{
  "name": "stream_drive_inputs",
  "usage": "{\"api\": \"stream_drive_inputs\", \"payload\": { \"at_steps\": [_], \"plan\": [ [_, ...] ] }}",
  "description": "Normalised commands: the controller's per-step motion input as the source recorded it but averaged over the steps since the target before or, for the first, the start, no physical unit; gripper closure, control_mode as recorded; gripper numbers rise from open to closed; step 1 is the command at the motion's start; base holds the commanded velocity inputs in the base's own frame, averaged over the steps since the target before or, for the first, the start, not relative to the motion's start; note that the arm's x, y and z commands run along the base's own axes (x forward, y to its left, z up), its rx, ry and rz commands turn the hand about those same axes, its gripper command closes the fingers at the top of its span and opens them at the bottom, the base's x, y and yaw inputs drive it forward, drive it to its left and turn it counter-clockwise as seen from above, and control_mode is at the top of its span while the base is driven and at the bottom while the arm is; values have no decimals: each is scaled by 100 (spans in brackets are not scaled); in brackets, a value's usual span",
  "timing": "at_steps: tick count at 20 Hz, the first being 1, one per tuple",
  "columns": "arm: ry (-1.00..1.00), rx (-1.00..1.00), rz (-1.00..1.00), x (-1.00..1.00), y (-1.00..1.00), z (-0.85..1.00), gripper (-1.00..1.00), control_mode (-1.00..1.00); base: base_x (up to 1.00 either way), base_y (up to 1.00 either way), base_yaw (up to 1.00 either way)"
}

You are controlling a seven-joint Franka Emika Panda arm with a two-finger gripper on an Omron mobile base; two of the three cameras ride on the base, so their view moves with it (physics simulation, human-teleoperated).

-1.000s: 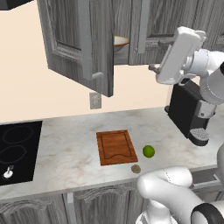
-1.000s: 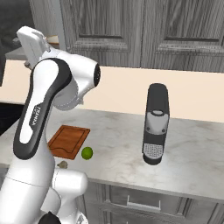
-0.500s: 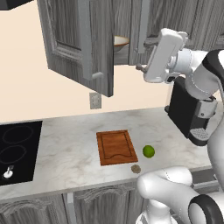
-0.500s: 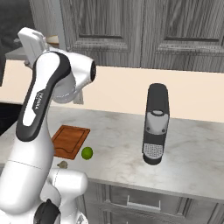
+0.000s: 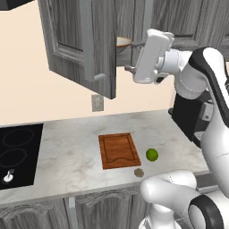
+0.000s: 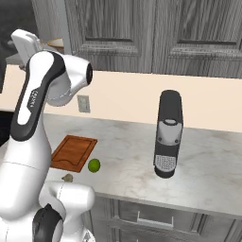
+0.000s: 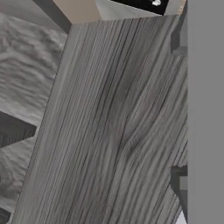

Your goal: Open the cabinet. Place the bowl and condiment on the counter. Then place the lime and garlic on the cutting board.

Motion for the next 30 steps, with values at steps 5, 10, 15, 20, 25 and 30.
{"api": "stream_drive_inputs", "payload": {
  "at_steps": [5, 10, 15, 20, 25, 30],
  "plan": [
    [0, 0, 0, 5, 36, -1, -100, -100, 0, 0, 0],
    [0, 0, 0, 8, 31, -5, -100, -100, 0, 0, 0],
    [0, 0, 0, 9, 30, -5, -100, -100, 0, 0, 0],
    [0, 0, 0, 7, 28, -4, -100, -100, 0, 0, 0],
    [0, 0, 3, 0, 32, 0, -100, -100, 0, 0, 0],
    [3, 0, 5, 0, 34, 0, -100, -100, 0, 0, 0]
  ]
}}
